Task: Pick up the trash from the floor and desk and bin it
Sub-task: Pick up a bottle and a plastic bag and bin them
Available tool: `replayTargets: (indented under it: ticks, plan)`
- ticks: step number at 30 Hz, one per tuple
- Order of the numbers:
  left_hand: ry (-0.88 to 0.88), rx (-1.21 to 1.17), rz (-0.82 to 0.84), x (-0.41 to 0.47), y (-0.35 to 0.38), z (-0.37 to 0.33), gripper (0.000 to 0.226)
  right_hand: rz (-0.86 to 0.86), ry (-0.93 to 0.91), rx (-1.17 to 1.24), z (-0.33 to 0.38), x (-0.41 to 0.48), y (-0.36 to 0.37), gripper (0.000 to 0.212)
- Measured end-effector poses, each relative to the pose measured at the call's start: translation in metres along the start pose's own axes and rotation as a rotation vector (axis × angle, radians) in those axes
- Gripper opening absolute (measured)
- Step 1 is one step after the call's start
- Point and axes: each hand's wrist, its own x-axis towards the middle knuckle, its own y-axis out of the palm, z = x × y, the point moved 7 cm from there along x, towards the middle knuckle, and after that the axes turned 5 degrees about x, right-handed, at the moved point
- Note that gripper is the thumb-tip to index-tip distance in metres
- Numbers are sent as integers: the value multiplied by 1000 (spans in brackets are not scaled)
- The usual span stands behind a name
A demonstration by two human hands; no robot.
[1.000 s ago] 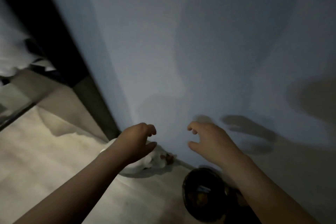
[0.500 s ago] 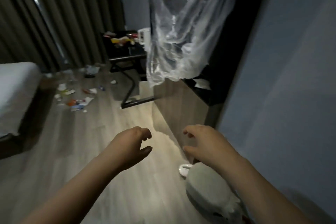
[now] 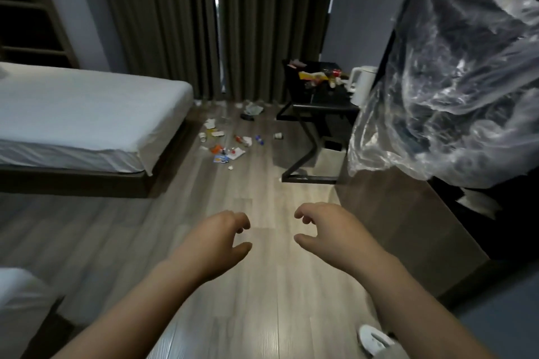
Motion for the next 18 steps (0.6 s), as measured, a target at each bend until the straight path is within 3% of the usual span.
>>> replayTargets:
  ticks: [18]
  plan:
    - [-228,28,-13,228,-26,128,33,81,-81,17,-62,288,4,40]
